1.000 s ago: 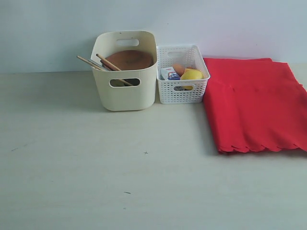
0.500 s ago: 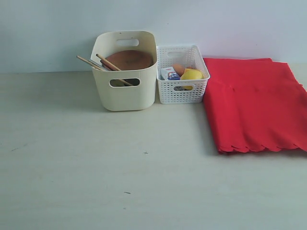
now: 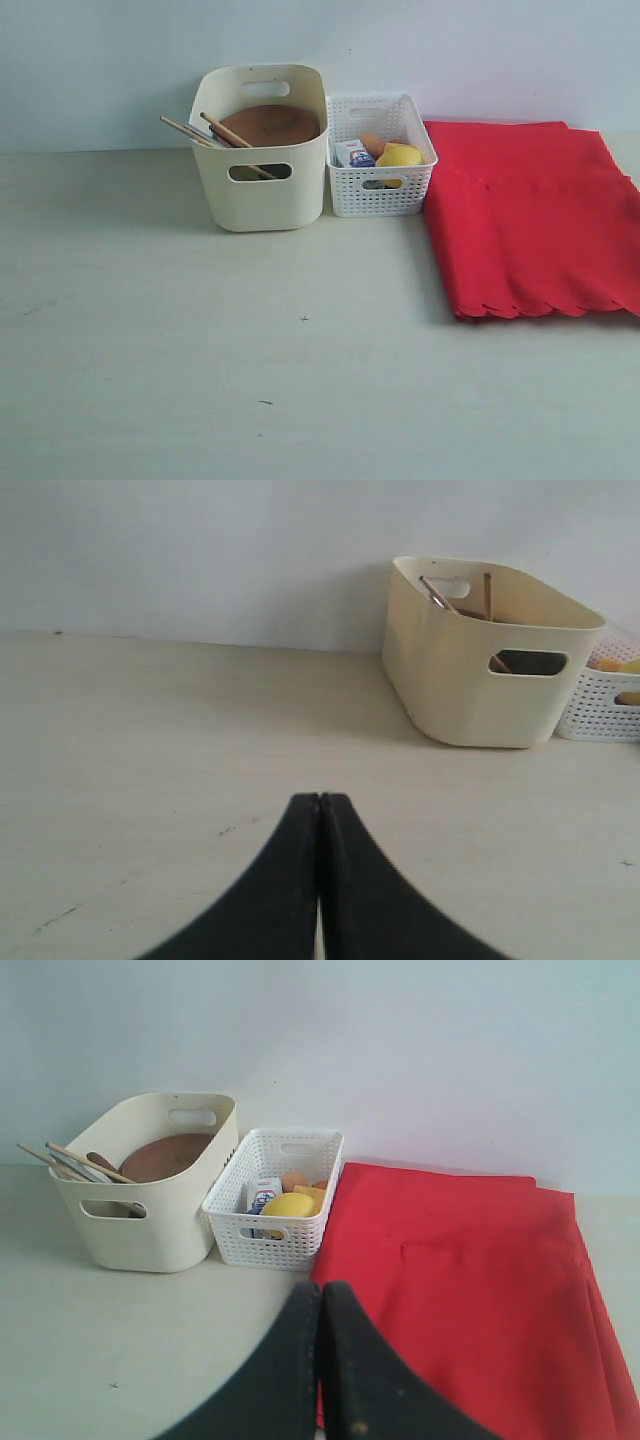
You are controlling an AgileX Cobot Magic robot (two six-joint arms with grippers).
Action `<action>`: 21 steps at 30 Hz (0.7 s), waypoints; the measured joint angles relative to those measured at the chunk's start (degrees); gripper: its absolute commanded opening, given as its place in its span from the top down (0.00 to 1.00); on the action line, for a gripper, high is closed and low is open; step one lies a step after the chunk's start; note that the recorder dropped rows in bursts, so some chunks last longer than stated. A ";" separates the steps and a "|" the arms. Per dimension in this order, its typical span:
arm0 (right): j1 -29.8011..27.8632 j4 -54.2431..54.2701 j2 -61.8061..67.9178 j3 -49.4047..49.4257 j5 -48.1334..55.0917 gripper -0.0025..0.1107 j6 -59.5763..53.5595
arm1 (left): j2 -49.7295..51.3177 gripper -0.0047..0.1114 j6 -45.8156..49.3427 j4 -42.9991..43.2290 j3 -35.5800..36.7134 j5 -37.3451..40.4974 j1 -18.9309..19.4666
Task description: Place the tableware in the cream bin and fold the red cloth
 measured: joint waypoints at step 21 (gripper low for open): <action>0.00 0.00 0.00 0.00 0.00 0.98 0.00 | 0.00 0.96 0.82 0.01 0.00 5.52 2.02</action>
